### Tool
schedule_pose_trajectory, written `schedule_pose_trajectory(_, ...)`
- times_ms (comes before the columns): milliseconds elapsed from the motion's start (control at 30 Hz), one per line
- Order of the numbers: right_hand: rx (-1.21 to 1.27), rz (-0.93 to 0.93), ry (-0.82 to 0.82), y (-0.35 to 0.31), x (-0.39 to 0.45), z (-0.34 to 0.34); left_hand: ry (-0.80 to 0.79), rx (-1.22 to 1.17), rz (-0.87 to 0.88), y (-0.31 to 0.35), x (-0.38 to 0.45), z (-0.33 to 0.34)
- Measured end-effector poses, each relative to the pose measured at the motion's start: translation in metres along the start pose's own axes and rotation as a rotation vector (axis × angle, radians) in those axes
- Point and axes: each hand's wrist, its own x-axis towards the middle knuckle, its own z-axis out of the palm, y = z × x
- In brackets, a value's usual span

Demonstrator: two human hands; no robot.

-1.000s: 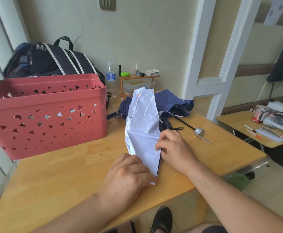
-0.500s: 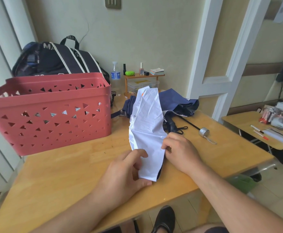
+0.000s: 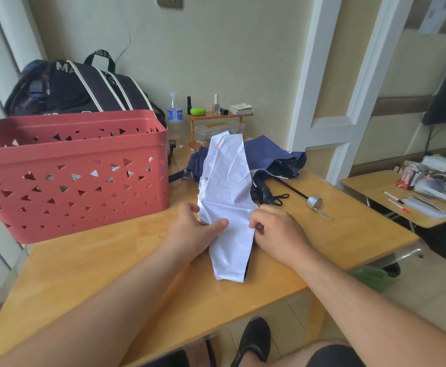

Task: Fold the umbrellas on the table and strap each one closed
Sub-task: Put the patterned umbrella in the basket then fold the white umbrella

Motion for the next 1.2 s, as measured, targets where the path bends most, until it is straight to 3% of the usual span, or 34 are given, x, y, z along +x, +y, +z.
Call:
schedule_pose_trajectory(100, 0.008, -0.011, 0.021, -0.002, -0.001, -0.002, 0.022, -0.031, -0.004, 0.004, 0.001, 0.002)
schedule_pose_trajectory(333, -0.035, 0.005, 0.038, -0.005, -0.003, -0.005, 0.025, -0.361, -0.074, 0.006, -0.013, 0.008)
schedule_pose_trajectory(567, -0.043, 0.035, 0.013, -0.008, -0.005, -0.006, -0.061, 0.047, 0.049, 0.0, -0.045, 0.01)
schedule_pose_trajectory(700, -0.023, 0.064, -0.024, -0.011, -0.006, -0.011, -0.055, 0.104, 0.114, 0.0, -0.055, 0.009)
schedule_pose_trajectory(933, 0.016, 0.037, -0.021, -0.01, -0.006, -0.011, 0.011, 0.337, 0.434, -0.02, -0.084, 0.0)
schedule_pose_trajectory(1100, 0.021, -0.081, 0.065, -0.005, -0.005, -0.004, -0.021, 0.456, 0.375, -0.028, -0.082, -0.011)
schedule_pose_trajectory(1200, 0.054, -0.076, 0.001, -0.002, -0.002, -0.004, -0.086, 0.488, 0.331, -0.025, -0.082, -0.019)
